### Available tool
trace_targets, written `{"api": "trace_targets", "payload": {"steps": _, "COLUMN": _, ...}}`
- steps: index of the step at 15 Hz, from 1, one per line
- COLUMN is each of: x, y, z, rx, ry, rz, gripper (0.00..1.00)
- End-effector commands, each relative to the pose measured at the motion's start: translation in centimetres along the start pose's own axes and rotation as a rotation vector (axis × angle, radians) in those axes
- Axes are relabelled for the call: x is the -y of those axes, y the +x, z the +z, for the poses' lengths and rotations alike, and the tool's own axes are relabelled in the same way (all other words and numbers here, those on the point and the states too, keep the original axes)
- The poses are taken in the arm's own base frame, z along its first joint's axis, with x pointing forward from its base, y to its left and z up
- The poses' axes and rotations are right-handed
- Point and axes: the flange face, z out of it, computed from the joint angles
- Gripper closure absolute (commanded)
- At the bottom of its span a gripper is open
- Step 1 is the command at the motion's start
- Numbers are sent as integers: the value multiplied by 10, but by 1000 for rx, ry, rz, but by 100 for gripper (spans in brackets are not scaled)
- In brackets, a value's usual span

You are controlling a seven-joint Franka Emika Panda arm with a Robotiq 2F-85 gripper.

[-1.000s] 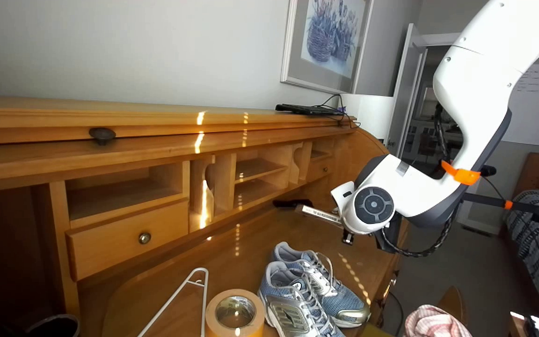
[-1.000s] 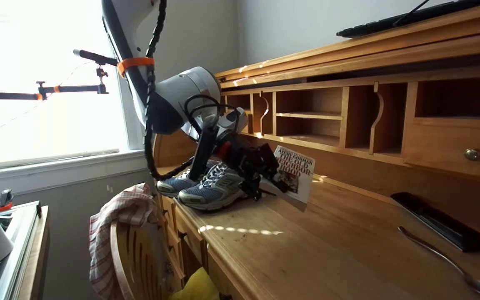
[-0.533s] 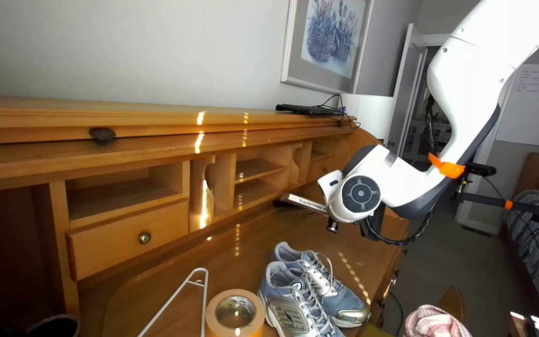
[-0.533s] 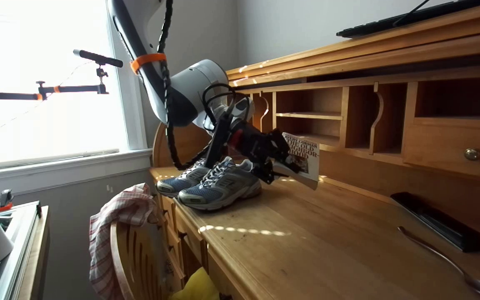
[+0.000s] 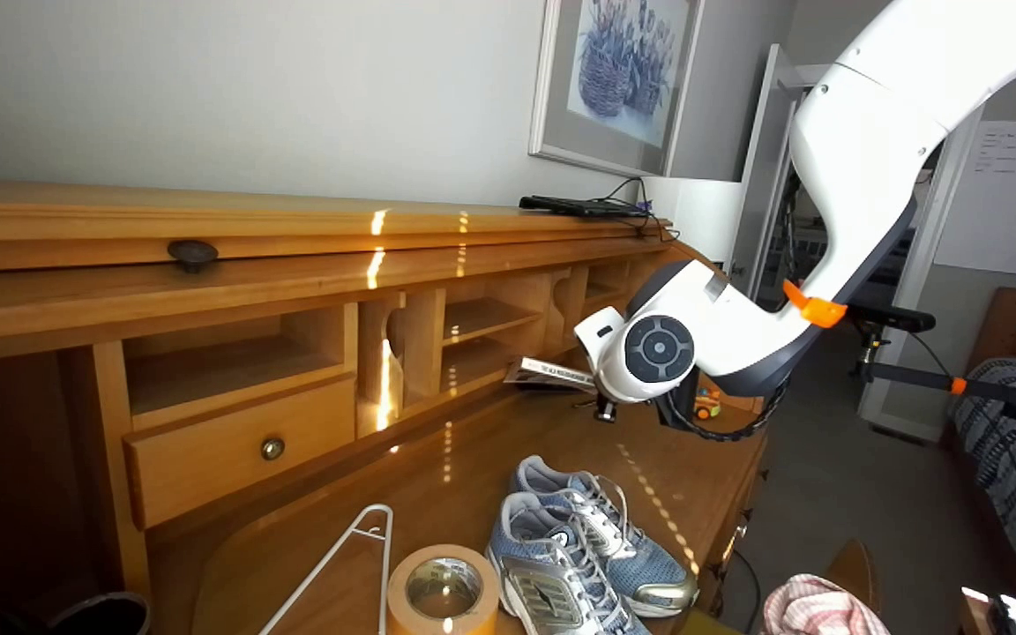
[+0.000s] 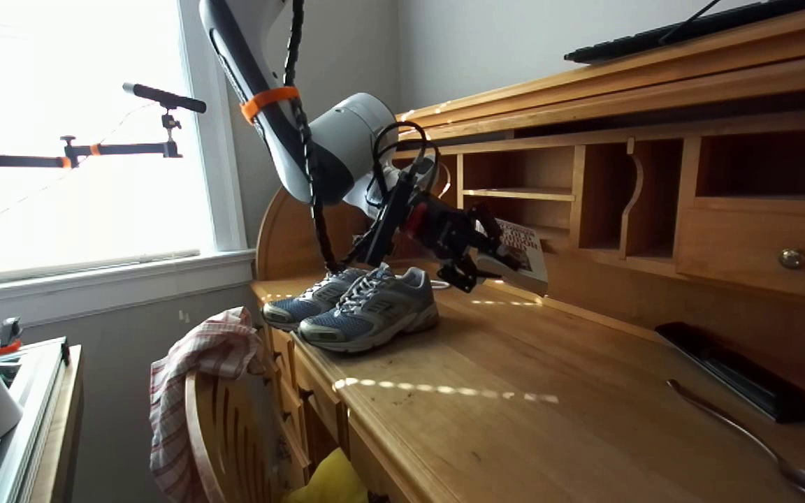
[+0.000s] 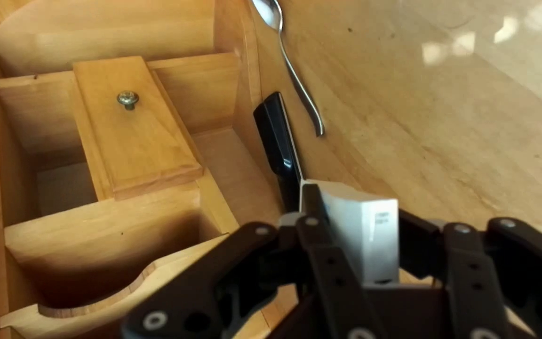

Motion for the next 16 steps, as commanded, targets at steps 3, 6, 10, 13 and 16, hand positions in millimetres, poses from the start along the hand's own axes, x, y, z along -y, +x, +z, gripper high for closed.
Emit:
{"api": "trace_targets", "payload": {"steps": 3, "x": -3, "y": 21, "z": 0, "rx": -77, "ry": -11, "rz": -81, "gripper": 94}}
{"api": "trace_targets", "payload": {"steps": 6, "x": -4, "y": 24, "z": -7, "rx": -109, "ry": -22, "rz": -101, "gripper": 94}}
{"api": "trace_targets", "payload": {"steps": 10, "x": -4, "y": 21, "z": -22, "rx": -119, "ry": -9, "rz": -121, "gripper": 94}}
{"api": "trace_targets", "payload": {"steps": 13, "x": -5, "y": 15, "z": -34, "rx": -123, "ry": 2, "rz": -123, "gripper": 94}}
{"api": "trace_targets", "payload": {"steps": 16, "x": -8, "y": 6, "z": -47, "rx": -123, "ry": 6, "rz": -116, "gripper": 94}}
